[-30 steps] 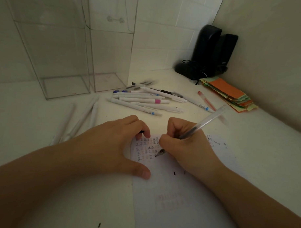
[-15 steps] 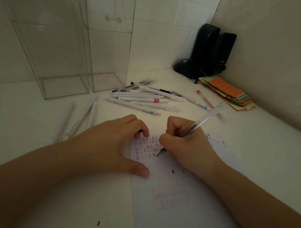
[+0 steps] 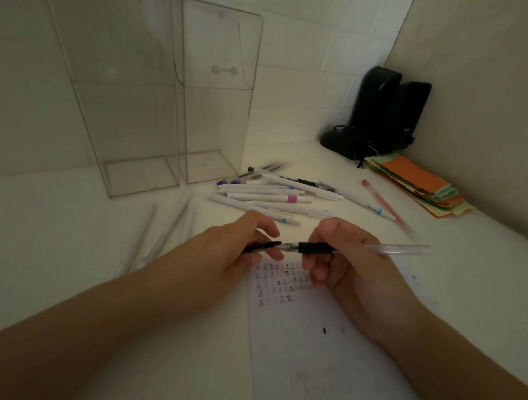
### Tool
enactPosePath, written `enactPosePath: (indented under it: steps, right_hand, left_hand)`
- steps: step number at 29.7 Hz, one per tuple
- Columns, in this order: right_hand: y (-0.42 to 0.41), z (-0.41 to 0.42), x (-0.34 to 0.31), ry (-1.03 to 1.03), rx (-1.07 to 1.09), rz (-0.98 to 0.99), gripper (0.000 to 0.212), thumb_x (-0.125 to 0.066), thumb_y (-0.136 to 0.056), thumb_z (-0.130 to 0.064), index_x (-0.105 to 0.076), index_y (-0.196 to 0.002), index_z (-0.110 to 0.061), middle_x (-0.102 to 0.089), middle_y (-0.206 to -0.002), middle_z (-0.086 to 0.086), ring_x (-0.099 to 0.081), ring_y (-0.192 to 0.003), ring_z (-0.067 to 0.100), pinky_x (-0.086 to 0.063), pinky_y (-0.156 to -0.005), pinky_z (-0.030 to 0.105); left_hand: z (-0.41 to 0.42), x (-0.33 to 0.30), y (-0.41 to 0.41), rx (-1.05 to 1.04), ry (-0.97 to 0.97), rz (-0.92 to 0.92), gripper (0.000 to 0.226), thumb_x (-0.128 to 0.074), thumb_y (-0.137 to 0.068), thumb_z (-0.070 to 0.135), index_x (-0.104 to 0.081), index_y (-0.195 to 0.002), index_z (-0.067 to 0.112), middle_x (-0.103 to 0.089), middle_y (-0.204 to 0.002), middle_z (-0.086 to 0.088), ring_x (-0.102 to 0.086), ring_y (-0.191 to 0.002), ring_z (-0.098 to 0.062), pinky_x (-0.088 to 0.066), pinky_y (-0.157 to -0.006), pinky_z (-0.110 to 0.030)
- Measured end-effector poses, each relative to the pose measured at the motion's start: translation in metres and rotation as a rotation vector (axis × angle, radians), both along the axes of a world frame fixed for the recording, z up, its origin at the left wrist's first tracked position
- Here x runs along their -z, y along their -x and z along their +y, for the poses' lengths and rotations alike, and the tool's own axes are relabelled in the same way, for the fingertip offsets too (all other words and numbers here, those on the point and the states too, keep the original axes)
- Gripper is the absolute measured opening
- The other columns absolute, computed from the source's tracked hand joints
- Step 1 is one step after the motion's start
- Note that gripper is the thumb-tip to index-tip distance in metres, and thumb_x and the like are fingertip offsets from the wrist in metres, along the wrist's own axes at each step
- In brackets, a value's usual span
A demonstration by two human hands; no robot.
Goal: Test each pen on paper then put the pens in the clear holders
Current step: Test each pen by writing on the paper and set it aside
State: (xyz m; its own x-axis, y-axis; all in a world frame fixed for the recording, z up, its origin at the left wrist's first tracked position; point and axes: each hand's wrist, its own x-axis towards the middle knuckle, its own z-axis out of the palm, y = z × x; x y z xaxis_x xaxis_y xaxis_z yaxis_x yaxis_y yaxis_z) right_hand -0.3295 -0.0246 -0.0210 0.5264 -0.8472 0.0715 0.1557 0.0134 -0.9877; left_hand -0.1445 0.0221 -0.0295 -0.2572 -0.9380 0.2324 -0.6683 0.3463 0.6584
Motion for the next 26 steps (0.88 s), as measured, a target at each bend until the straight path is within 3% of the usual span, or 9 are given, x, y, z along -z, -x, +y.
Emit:
enactPosePath:
  steps: [6,9,12,13,15,17,20,26]
  right_hand:
    - [-0.001,0.002,0.0,0.024,0.0,0.035,0.026,-0.051,-0.081,-0.028,-0.066,-0.062,-0.017,-0.061,-0.054,0.005,-0.048,-0.044,0.012,-0.042,-0.042,0.02]
    - [-0.002,0.003,0.0,0.09,0.007,0.1,0.025,-0.052,-0.08,-0.029,-0.065,-0.061,-0.02,-0.06,-0.052,0.001,-0.046,-0.044,0.01,-0.04,-0.043,0.018]
    - [-0.002,0.003,0.001,0.138,-0.001,0.144,0.024,-0.057,-0.08,-0.033,-0.062,-0.061,-0.021,-0.054,-0.049,-0.002,-0.042,-0.044,0.008,-0.036,-0.043,0.016]
    - [-0.002,0.003,0.001,0.153,-0.008,0.142,0.024,-0.059,-0.08,-0.035,-0.062,-0.062,-0.021,-0.053,-0.049,-0.002,-0.041,-0.044,0.008,-0.036,-0.044,0.015]
    - [-0.002,0.003,0.001,0.179,-0.011,0.126,0.026,-0.057,-0.078,-0.041,-0.06,-0.064,-0.019,-0.052,-0.049,-0.004,-0.039,-0.044,0.007,-0.035,-0.045,0.015]
    - [-0.002,0.004,0.001,0.205,0.007,0.108,0.033,-0.053,-0.079,-0.044,-0.059,-0.065,-0.015,-0.047,-0.045,-0.004,-0.035,-0.041,0.008,-0.032,-0.043,0.016]
    - [-0.004,0.007,-0.001,0.249,0.043,0.119,0.035,-0.048,-0.08,-0.049,-0.056,-0.061,-0.02,-0.042,-0.039,-0.005,-0.031,-0.037,0.01,-0.03,-0.041,0.019]
    - [-0.007,0.009,-0.004,0.24,0.027,0.175,0.036,-0.051,-0.087,-0.045,-0.057,-0.063,-0.018,-0.043,-0.04,-0.004,-0.032,-0.036,0.009,-0.029,-0.039,0.019]
  left_hand:
    - [0.0,0.001,0.001,0.022,0.013,-0.053,0.035,-0.044,-0.092,0.011,-0.034,-0.095,0.045,-0.044,-0.083,0.059,-0.04,-0.089,0.031,-0.029,-0.076,0.003]
    - [0.002,-0.001,0.006,0.033,0.063,-0.078,0.034,-0.046,-0.092,0.018,-0.032,-0.094,0.049,-0.05,-0.09,0.045,-0.042,-0.09,0.026,-0.03,-0.078,0.002]
    - [0.005,-0.003,0.009,0.007,0.119,-0.1,0.023,-0.047,-0.091,0.028,-0.038,-0.102,0.045,-0.054,-0.107,0.026,-0.049,-0.1,0.008,-0.036,-0.083,-0.007]
    - [0.005,-0.002,0.009,-0.014,0.152,-0.137,0.016,-0.045,-0.09,0.035,-0.045,-0.105,0.04,-0.059,-0.104,0.019,-0.053,-0.097,0.001,-0.04,-0.081,-0.013]
    - [0.002,-0.002,0.007,-0.048,0.247,-0.302,0.029,-0.038,-0.085,0.042,-0.059,-0.098,0.027,-0.064,-0.079,0.007,-0.052,-0.078,-0.006,-0.037,-0.064,-0.015]
    - [0.001,-0.003,0.007,-0.052,0.383,-0.403,0.033,-0.039,-0.083,0.038,-0.066,-0.086,0.018,-0.06,-0.061,0.005,-0.041,-0.069,-0.01,-0.029,-0.059,-0.02]
    - [0.004,-0.006,0.01,-0.012,0.446,-0.39,0.032,-0.041,-0.083,0.034,-0.066,-0.082,0.013,-0.057,-0.055,0.003,-0.036,-0.065,-0.012,-0.027,-0.058,-0.023]
    - [0.009,-0.005,0.012,0.02,0.294,-0.292,0.028,-0.038,-0.085,0.037,-0.059,-0.092,0.02,-0.057,-0.062,0.006,-0.045,-0.057,-0.009,-0.033,-0.052,-0.02]
